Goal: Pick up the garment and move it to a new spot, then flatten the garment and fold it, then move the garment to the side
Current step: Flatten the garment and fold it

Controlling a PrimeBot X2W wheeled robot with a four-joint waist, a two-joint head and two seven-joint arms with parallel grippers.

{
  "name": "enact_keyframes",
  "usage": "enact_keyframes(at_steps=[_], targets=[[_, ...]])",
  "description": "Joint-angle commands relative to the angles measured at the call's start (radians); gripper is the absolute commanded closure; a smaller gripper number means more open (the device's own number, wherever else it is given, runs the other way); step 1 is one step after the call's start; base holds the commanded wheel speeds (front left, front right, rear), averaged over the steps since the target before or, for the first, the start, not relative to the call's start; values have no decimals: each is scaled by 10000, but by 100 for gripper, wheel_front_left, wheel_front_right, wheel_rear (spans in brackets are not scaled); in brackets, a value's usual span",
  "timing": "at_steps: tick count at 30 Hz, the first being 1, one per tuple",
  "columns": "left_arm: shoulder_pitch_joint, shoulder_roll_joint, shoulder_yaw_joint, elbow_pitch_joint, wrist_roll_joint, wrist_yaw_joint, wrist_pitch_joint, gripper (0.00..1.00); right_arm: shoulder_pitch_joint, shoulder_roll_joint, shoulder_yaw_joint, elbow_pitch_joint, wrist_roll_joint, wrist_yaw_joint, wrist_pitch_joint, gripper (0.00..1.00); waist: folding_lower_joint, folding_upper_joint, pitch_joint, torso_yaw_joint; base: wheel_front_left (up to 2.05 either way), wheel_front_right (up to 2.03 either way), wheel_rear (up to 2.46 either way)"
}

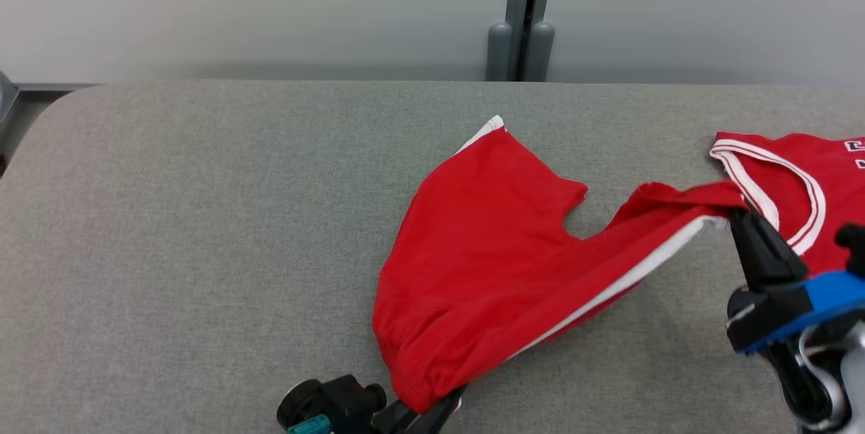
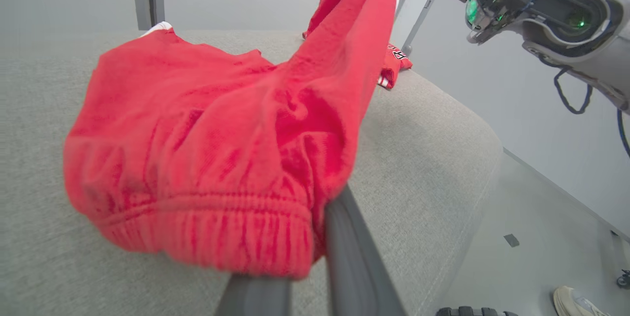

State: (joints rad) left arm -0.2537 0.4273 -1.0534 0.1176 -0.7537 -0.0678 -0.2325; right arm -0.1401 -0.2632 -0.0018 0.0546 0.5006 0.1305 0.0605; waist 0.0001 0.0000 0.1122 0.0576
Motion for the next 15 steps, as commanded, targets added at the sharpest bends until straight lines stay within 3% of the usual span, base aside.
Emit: enact_keyframes(at_steps=[1, 8, 15], targets=[[-249, -49, 59, -4, -29, -42, -68, 100, -443, -67, 62, 160, -95, 5, 85, 100, -1, 0, 176, 176, 0, 0, 0], [-856, -549, 316, 341, -334, -299, -141, 100, -3302, 32, 801, 2022, -594, 5, 516, 100, -1, 0, 800, 745, 0, 0, 0], [-1458, -1001, 503, 974, -554, -505, -238, 100, -5671, 162, 1611, 4651, -1111, 6, 481, 100, -1, 0, 1524, 1316, 0, 0, 0]])
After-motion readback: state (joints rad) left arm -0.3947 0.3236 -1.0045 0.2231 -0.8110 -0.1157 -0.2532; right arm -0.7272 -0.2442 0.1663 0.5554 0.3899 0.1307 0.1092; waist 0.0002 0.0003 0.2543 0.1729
